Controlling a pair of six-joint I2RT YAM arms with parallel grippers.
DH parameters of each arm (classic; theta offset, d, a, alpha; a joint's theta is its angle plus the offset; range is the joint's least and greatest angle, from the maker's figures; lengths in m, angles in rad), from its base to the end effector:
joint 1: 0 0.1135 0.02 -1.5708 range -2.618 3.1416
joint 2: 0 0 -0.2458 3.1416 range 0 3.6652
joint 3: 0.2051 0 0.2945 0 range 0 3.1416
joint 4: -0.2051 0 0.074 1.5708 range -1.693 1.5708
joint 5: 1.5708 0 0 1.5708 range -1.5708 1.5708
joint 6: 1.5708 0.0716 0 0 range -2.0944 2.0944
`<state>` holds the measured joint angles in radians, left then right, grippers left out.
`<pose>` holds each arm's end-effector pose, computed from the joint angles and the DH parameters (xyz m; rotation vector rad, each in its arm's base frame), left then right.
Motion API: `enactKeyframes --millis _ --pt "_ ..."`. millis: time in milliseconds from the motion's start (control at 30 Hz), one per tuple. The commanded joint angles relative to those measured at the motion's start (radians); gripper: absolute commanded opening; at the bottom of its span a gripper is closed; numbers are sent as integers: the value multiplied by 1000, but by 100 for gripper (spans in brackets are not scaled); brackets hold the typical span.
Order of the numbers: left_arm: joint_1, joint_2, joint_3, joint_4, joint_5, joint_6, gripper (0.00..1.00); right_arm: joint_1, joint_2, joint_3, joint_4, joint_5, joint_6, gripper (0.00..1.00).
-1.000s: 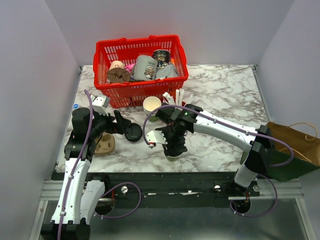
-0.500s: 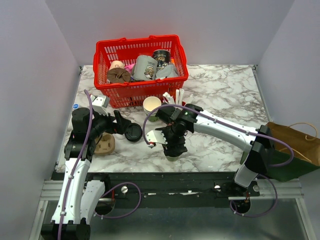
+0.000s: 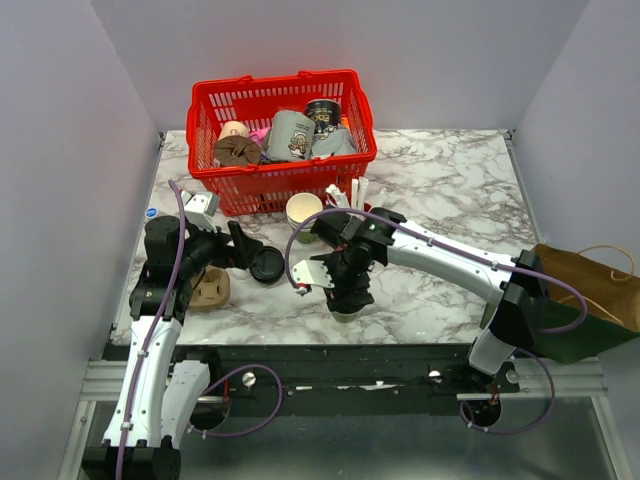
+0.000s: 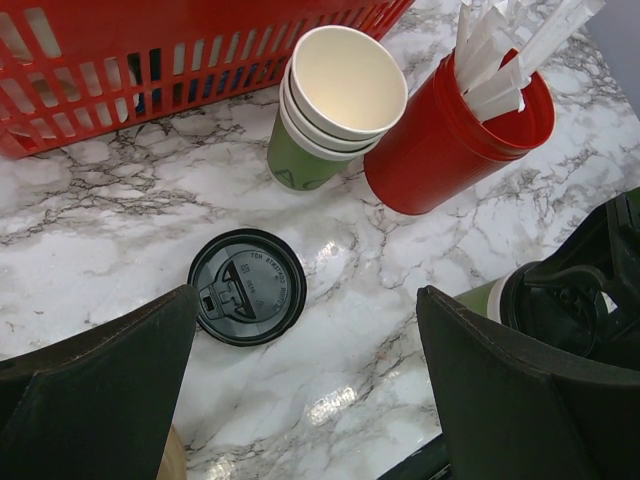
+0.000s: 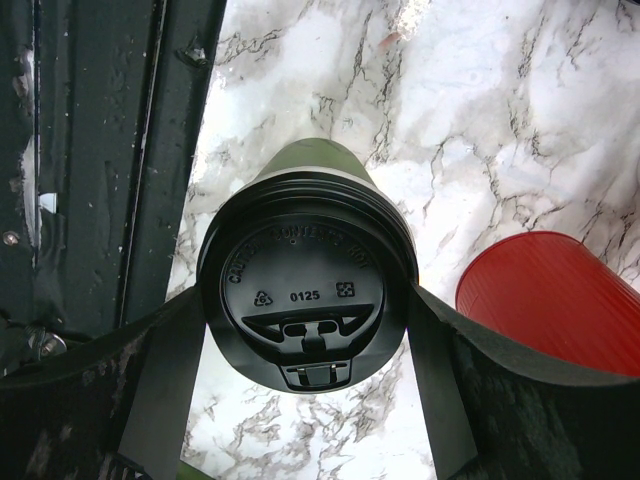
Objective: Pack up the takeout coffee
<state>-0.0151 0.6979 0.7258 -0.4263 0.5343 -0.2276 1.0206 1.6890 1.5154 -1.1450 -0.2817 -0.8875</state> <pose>0.2426 -0.0401 0.2868 0.1449 1.9671 -0.6832 0.1812 0.3334 0.2286 -2.3781 1.6227 0.4315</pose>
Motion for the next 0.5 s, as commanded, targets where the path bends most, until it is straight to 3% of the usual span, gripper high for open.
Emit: enactKeyframes --millis 0,467 --pt "7 2 -14 29 24 -13 97 -2 15 -14 13 -10 7 79" --pt "7 14 -22 46 27 -19 97 -2 9 -46 39 13 -2 79"
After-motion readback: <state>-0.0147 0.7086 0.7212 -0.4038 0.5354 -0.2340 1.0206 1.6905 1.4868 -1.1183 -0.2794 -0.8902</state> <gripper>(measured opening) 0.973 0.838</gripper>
